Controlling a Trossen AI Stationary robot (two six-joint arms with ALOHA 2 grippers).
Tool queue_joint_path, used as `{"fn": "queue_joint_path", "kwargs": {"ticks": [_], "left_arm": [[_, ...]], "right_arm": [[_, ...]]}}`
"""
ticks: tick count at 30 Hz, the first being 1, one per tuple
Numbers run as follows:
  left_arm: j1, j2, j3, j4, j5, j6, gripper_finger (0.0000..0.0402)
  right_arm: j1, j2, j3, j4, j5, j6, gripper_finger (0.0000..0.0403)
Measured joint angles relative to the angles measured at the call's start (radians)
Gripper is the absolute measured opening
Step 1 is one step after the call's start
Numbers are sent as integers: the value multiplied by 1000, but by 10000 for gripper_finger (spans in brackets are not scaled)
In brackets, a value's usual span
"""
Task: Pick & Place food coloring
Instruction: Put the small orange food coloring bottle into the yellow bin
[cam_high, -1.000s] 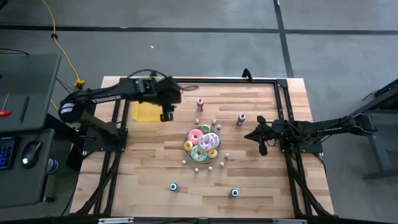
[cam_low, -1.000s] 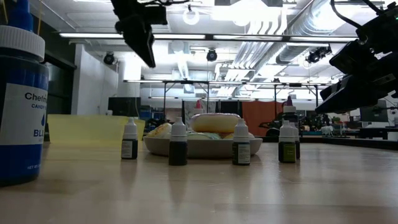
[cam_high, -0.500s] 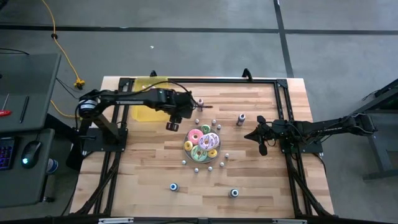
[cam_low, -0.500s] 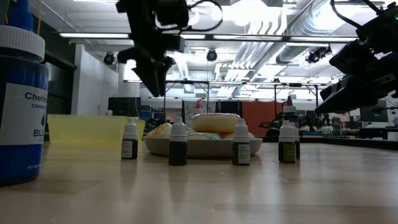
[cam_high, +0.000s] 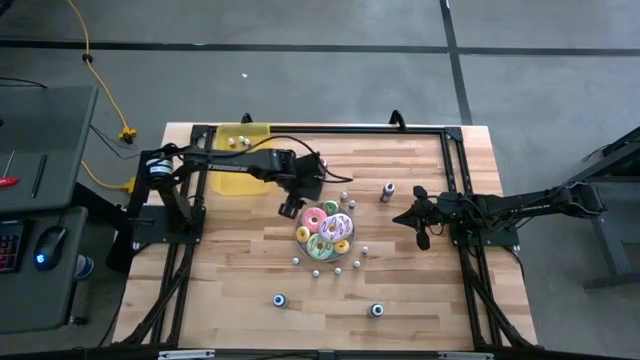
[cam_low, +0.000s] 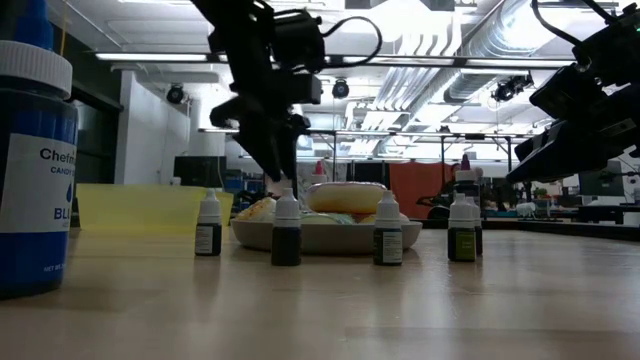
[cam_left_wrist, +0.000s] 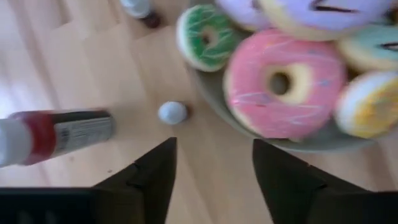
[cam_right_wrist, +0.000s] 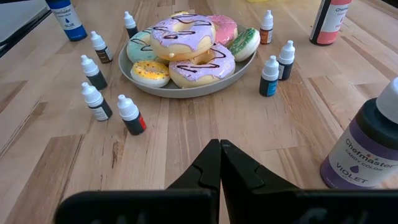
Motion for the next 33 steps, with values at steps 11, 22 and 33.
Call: {"fn": "queue_joint_path", "kwargs": {"ticks": [11, 22, 33], "left_arm": [[28, 43, 1, 102, 79, 7, 263], [68, 76, -1, 139, 30, 6, 263], [73, 116, -1, 161, 67, -19, 263]], "right_arm": [[0, 0, 0, 0, 0, 0, 0], [0, 0, 0, 0, 0, 0, 0], [0, 0, 0, 0, 0, 0, 0]]}}
